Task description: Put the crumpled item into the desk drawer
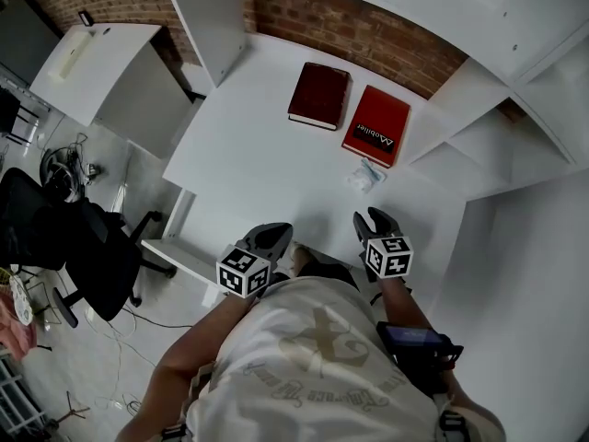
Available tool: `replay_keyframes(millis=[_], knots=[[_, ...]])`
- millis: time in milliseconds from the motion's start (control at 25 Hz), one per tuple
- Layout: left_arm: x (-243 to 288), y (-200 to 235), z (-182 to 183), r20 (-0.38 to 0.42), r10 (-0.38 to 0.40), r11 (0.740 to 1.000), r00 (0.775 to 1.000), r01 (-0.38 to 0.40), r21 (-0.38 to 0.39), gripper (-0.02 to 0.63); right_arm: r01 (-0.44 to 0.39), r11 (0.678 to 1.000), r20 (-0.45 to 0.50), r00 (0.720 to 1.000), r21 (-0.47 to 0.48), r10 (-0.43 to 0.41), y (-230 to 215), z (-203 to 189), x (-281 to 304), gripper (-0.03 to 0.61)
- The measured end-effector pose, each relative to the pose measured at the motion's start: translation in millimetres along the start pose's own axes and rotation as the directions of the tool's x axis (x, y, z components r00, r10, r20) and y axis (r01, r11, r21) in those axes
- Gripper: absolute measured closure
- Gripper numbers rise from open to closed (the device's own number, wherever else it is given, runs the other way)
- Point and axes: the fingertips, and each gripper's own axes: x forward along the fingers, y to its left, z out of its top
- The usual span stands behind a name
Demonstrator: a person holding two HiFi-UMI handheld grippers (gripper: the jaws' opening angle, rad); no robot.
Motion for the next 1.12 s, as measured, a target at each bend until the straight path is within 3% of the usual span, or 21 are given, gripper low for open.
replay_keyframes(millis=[720,1120], knots=[[1.6,15.6,-15.7,-0.035,0.02,0.997,0.999,-0.023,-0.07,0.592,0.051,0.998,-0.055,0.997,0.037,-0.049,-40.0,13.0,44.4,0.373],[14.1,20.0,-22.4,-0.078,0.028,0.994,0.997,-0.036,-0.099,0.592,0.04,0.999,-0.101,0.994,0.021,-0.038,-63.6,17.6,74.3,0.364]])
